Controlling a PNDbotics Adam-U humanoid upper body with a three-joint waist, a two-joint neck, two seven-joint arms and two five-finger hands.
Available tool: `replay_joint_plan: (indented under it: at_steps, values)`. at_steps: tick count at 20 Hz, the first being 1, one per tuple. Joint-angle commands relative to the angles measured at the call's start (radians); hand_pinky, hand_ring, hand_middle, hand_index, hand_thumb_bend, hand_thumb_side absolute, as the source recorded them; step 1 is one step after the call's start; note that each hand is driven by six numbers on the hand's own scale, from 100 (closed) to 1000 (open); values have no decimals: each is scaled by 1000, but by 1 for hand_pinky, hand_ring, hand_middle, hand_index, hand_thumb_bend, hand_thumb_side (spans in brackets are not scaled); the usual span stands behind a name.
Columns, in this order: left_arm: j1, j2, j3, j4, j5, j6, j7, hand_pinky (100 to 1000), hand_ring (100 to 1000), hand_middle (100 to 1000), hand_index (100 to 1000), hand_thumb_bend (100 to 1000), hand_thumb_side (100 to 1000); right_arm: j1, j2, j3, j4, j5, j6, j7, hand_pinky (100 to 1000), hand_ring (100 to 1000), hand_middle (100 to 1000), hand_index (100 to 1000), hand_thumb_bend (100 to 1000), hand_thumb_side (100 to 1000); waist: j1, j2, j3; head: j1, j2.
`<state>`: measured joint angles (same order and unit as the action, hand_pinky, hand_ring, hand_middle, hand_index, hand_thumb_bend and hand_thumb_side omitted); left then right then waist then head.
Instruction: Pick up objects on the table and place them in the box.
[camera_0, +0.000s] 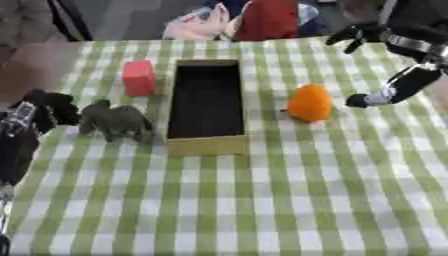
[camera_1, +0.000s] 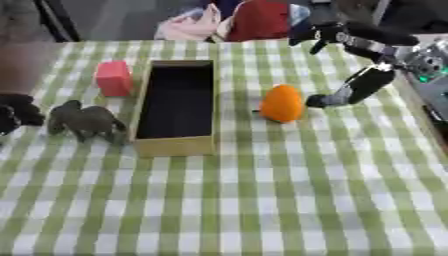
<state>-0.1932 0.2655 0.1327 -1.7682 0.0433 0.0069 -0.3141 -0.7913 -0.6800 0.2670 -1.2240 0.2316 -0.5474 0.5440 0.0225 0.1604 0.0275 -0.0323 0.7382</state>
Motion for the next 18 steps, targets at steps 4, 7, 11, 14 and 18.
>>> replay_joint_plan:
  at_steps: [4, 7, 11, 14, 18]
  values:
    - [-16, 24, -5, -10, 1, -2, -8, 699, 637, 578, 717, 100, 908, -60, 61, -18, 130, 97, -28, -9, 780, 959, 866, 955, 535, 369, 2, -11, 9, -8, 0]
    - [-18, 21, -6, -10, 1, -2, -10, 699, 637, 578, 717, 100, 908, -72, 97, -27, 194, 146, -37, -14, 780, 958, 864, 954, 539, 381, 4, -7, 11, -10, -1]
    - [-21, 17, -6, -11, 1, -2, -11, 699, 637, 578, 718, 100, 909, -76, 131, -35, 261, 211, -57, -26, 779, 958, 859, 948, 545, 401, 6, -4, 11, -10, -1]
    - [-21, 15, -5, -10, 0, -1, -11, 699, 637, 578, 718, 100, 911, -72, 143, -33, 284, 253, -76, -32, 780, 955, 857, 944, 545, 419, 6, 0, 9, -8, -1]
    - [-22, 13, -5, -10, -1, 0, -11, 699, 638, 578, 718, 100, 912, -69, 154, -37, 309, 307, -90, -46, 777, 947, 843, 930, 540, 430, 5, 3, 6, -9, -2]
